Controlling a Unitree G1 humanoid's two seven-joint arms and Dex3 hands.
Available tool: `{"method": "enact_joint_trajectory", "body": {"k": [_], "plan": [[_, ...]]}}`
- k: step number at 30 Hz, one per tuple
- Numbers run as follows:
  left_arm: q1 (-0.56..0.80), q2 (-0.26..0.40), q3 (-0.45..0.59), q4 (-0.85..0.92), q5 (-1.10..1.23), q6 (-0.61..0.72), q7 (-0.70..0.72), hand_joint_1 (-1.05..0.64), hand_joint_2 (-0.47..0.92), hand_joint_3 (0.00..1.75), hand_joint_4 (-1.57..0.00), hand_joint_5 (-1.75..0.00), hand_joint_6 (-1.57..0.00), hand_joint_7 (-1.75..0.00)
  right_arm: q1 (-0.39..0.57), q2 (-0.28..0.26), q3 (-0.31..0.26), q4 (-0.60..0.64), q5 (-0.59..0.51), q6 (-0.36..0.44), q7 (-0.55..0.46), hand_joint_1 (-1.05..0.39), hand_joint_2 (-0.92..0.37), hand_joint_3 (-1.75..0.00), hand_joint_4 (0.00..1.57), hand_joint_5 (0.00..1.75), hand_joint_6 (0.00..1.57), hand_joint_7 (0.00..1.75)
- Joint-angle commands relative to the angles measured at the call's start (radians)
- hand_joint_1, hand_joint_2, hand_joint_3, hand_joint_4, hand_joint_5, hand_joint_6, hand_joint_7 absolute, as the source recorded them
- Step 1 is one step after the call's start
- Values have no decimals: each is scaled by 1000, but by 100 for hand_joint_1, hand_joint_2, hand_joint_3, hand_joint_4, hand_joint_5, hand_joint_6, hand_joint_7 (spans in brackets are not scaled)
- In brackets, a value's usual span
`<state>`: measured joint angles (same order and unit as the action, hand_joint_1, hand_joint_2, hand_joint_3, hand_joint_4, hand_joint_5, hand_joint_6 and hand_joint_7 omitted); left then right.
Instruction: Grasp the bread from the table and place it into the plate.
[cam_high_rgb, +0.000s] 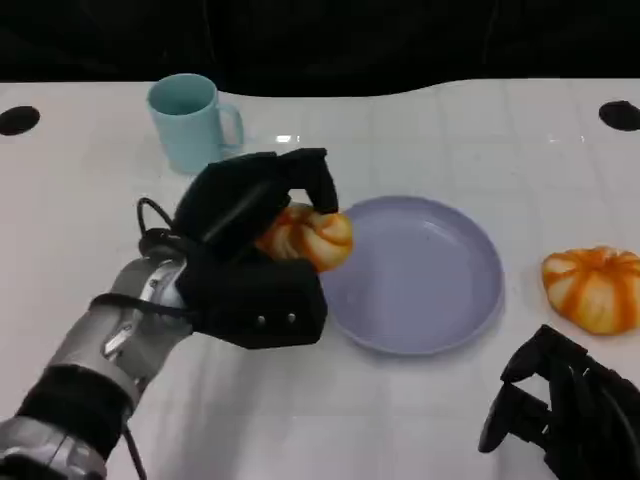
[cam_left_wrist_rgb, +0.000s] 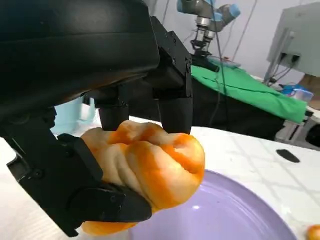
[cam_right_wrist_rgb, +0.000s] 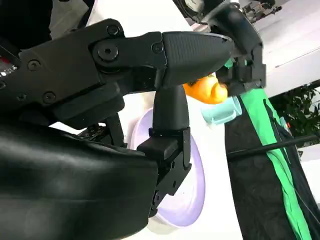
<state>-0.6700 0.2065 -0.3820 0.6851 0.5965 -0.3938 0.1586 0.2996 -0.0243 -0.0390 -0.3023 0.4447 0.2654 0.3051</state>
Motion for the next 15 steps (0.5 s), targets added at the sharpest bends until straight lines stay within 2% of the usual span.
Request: {"method": "enact_joint_trajectory", "body": {"k": [1,7,15], "plan": [[-52,-29,-23,43,26,-21,40,-16,46,124,-90,-175,-68,-175,9,-5,-5,-15,10,3,-3,-52,-92,-40,60,175,45,162],[-101,-78,-60,117,64,-59,118,-16,45,128,-93,-175,-71,-175,15,-4,6,-25,-4,1,-12,-52,-92,-40,62,175,46,163],[-161,-139,-86,204,69,-47,122,-12,39,126,-91,-175,-69,-175,23,-2,12,-31,-3,-2,-12,-52,-92,-41,62,175,46,164]]}}
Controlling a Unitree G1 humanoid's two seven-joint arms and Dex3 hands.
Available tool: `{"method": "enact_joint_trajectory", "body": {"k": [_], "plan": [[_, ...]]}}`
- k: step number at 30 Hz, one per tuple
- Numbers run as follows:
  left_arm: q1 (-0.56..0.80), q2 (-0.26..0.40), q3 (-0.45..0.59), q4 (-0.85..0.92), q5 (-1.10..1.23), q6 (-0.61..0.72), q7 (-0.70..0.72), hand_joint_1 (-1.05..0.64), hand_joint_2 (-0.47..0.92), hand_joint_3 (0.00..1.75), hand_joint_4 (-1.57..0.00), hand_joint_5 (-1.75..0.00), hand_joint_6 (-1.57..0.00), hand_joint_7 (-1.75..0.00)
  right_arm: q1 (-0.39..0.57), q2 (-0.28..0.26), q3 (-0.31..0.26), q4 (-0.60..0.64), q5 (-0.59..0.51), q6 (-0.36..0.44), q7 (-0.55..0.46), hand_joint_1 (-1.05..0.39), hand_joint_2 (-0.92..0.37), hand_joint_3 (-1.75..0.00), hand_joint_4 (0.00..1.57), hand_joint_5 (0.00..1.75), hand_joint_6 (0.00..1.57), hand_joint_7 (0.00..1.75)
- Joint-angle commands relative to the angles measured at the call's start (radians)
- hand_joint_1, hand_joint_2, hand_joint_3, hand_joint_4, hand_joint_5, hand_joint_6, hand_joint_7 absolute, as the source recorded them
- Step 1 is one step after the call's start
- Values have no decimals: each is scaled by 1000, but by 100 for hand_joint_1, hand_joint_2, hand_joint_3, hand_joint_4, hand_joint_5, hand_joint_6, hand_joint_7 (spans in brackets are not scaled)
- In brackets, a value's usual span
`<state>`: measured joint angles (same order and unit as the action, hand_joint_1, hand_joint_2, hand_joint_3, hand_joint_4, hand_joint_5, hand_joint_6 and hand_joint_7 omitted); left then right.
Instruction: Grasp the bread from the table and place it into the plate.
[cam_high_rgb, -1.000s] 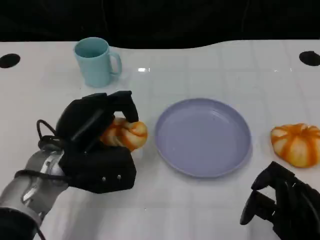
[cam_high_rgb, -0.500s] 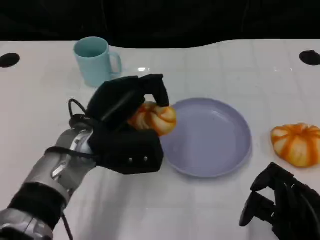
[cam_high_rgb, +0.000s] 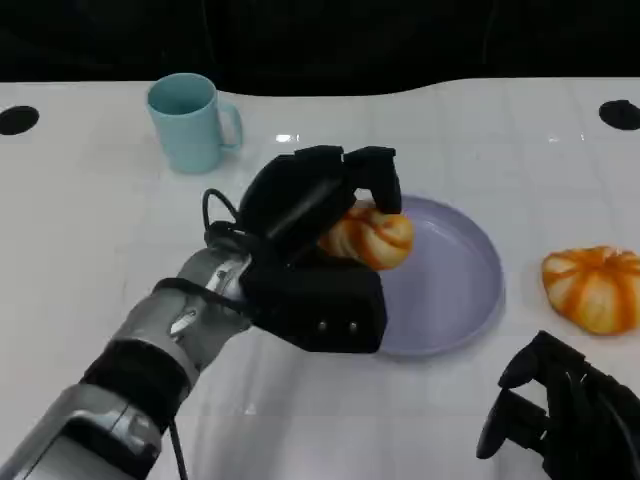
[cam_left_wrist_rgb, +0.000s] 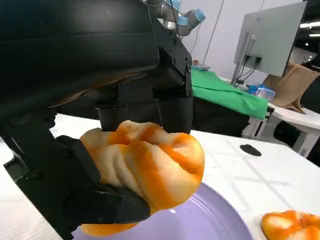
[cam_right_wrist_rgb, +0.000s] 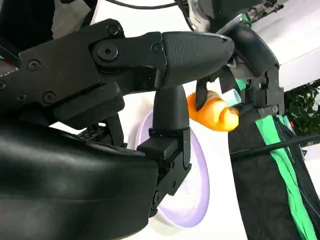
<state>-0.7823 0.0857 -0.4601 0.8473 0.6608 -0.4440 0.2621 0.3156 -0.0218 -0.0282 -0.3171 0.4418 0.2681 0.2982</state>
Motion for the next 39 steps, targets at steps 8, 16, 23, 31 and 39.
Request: {"method": "enact_joint_trajectory", "body": {"k": [8,16,23,31,39], "plan": [[-73,-38,-16,88,5,8,25,-14,42,124,-91,-175,-68,-175,11,-2,2,-28,7,9,-15,-52,-92,-40,61,175,44,164],[-104,-64,-30,162,-2,-2,-14,-12,43,123,-90,-175,-68,-175,12,-4,5,-28,7,3,-10,-51,-92,-41,60,175,44,165],[-142,-42,-85,190,19,35,-188,-67,92,41,-8,-44,-28,-7,16,0,11,-31,7,1,-15,-52,-92,-41,62,175,44,165],[-144,-23,-99,167,26,48,-236,-94,92,55,0,-13,-8,-1,11,0,9,-29,6,2,-18,-52,-92,-40,62,175,46,164],[-135,-1,-96,123,11,56,-289,-101,92,62,-2,-2,-7,-2,9,-6,6,-28,5,0,-13,-52,-92,-42,62,175,46,164]]}}
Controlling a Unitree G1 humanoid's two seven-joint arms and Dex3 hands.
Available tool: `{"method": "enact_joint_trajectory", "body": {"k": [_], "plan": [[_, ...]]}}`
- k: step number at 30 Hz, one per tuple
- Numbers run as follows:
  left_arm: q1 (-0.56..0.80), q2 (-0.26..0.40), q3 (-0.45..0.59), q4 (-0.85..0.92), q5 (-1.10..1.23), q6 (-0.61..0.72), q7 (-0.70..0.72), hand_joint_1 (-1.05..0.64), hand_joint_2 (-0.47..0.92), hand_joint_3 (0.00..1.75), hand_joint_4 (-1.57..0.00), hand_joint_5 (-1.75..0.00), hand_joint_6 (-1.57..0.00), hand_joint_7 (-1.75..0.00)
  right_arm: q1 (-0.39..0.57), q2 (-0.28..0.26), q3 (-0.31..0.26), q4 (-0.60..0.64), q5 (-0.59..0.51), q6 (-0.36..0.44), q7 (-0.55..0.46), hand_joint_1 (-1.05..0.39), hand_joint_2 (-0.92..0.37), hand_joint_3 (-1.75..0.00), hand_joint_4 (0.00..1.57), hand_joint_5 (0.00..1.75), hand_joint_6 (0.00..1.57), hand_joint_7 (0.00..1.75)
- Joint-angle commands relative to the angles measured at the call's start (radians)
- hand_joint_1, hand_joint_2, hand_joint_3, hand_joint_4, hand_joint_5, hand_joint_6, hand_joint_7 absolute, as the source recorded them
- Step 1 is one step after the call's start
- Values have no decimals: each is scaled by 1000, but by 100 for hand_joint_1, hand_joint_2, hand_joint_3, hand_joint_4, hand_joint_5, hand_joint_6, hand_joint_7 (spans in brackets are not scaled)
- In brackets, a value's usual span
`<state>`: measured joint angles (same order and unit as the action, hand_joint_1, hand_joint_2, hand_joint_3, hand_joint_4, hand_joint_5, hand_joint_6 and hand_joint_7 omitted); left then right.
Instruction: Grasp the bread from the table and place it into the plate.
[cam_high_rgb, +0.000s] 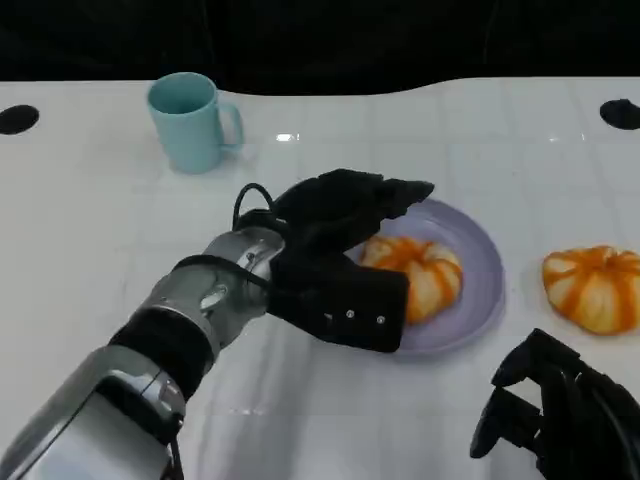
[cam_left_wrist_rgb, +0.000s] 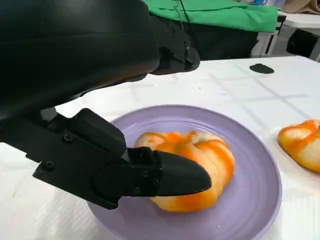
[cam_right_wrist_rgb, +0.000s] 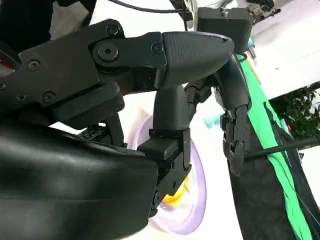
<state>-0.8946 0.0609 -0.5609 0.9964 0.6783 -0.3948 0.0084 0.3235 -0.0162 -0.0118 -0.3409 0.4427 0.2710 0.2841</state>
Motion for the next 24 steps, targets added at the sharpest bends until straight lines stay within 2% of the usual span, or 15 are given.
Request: {"method": "enact_joint_trajectory", "body": {"k": [1,10,19,24], "plan": [[-16,29,9,-38,-12,5,-41,-101,92,62,-2,-2,-8,-2,1,-11,-10,-4,5,-4,1,-52,-92,-42,62,175,46,164],[36,72,34,-143,-42,2,-82,-98,92,62,-6,-5,-9,-3,6,-11,-13,-7,6,-5,2,-51,-92,-43,62,175,45,164],[190,113,153,-286,-240,-105,-160,-89,92,52,-13,-11,-14,-4,3,-10,-18,-4,10,-2,3,-52,-92,-41,62,175,48,162],[275,107,216,-366,-383,-115,-250,-83,92,47,-16,-15,-17,-5,6,-11,-16,-7,9,-2,5,-51,-92,-43,62,175,48,162]]}}
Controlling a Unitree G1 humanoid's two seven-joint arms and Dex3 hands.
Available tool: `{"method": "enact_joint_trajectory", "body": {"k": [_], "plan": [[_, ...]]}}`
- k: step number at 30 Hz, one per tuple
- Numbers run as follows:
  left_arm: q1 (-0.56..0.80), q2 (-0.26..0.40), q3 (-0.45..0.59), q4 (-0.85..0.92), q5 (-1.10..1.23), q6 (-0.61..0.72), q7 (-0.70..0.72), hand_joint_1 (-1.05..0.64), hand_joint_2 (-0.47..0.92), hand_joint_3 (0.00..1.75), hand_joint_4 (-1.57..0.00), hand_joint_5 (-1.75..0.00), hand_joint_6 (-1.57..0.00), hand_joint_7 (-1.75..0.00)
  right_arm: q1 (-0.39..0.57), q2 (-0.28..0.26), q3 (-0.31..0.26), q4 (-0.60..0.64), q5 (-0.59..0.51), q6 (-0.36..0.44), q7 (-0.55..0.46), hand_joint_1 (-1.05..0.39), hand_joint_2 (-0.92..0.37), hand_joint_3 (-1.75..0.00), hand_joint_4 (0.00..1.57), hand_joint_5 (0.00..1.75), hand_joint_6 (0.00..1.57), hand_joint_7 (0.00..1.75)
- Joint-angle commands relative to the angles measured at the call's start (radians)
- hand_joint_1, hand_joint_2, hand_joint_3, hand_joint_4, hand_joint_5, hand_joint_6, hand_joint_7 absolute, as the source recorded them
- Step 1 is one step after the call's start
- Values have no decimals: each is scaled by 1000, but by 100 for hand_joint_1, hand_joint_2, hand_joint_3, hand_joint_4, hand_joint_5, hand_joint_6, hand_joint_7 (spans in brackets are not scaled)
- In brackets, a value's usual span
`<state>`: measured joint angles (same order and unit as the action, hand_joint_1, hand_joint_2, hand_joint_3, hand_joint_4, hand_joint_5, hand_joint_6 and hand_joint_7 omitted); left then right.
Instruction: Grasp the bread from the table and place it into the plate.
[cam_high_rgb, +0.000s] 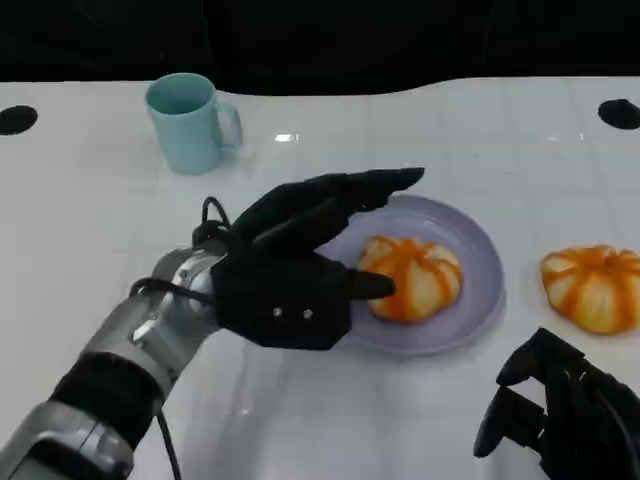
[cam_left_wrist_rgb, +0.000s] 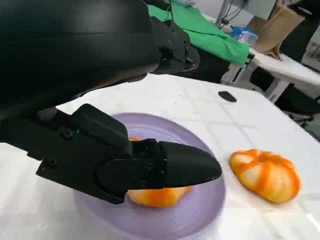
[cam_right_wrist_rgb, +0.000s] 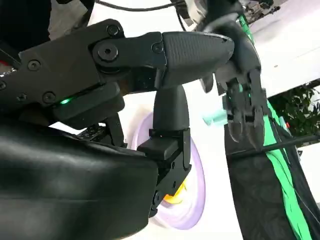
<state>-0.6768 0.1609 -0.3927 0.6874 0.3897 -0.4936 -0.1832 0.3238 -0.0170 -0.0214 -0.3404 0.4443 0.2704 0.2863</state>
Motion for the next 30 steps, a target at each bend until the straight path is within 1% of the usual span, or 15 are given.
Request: {"method": "enact_joint_trajectory", "body": {"k": [1,3,5,6,8,9,10,12,21,22,23,24,25,27,30], "plan": [[73,3,59,-71,-118,-21,-69,-81,92,46,-19,-16,-19,-6,6,-11,-7,-8,9,0,4,-51,-92,-43,62,175,48,162],[122,-14,89,-109,-189,-26,-91,-80,92,45,-22,-19,-21,-7,2,-13,-9,-2,7,-5,7,-51,-92,-43,63,175,48,163],[161,-29,110,-145,-246,-19,-113,-79,92,42,-26,-28,-28,-8,-1,-14,-10,3,5,-8,9,-51,-92,-43,63,175,48,163],[175,-33,118,-160,-264,-14,-123,-78,92,43,-24,-39,-31,-8,-1,-14,-10,3,4,-8,9,-51,-92,-43,63,175,48,163],[211,-36,134,-200,-304,0,-146,-78,92,43,-22,-47,-33,-7,-3,-14,-10,2,5,-5,7,-52,-92,-43,63,175,48,163],[230,-38,142,-222,-324,9,-157,-78,92,44,-20,-61,-38,-7,-3,-13,-11,1,6,-2,6,-52,-92,-43,62,175,47,162],[258,-45,156,-246,-360,11,-168,-78,92,44,-20,-69,-42,-8,-4,-13,-11,2,6,-2,6,-51,-92,-43,62,175,47,162],[287,-55,172,-274,-398,18,-182,-77,92,42,-24,-78,-48,-10,-5,-14,-10,2,5,-3,7,-51,-92,-43,62,175,47,162],[301,-63,187,-300,-403,37,-200,-77,92,40,-25,-81,-51,-10,-5,-14,-10,2,5,-3,7,-51,-92,-44,62,175,47,162],[365,-78,215,-344,-482,37,-212,-77,92,40,-25,-81,-51,-10,-5,-15,-11,2,5,-2,7,-51,-92,-44,62,175,47,162],[429,-96,241,-395,-566,51,-228,-77,92,40,-49,-92,-68,-19,-5,-16,-12,3,6,-3,10,-52,-92,-43,62,175,48,163],[479,-109,260,-439,-630,64,-239,-73,92,38,-59,-99,-77,-24,-5,-18,-13,3,7,-3,12,-52,-92,-43,62,175,48,163],[510,-116,272,-469,-669,77,-247,-70,92,37,-65,-108,-84,-29,-6,-19,-13,3,7,-3,14,-52,-92,-43,62,175,48,163],[526,-120,279,-495,-685,97,-257,-68,92,37,-68,-113,-87,-31,-6,-20,-14,2,7,-2,16,-52,-92,-43,62,175,48,163],[534,-124,285,-512,-688,115,-265,-68,92,37,-68,-115,-88,-33,-6,-19,-14,3,7,-2,17,-52,-92,-44,63,175,48,163]]}}
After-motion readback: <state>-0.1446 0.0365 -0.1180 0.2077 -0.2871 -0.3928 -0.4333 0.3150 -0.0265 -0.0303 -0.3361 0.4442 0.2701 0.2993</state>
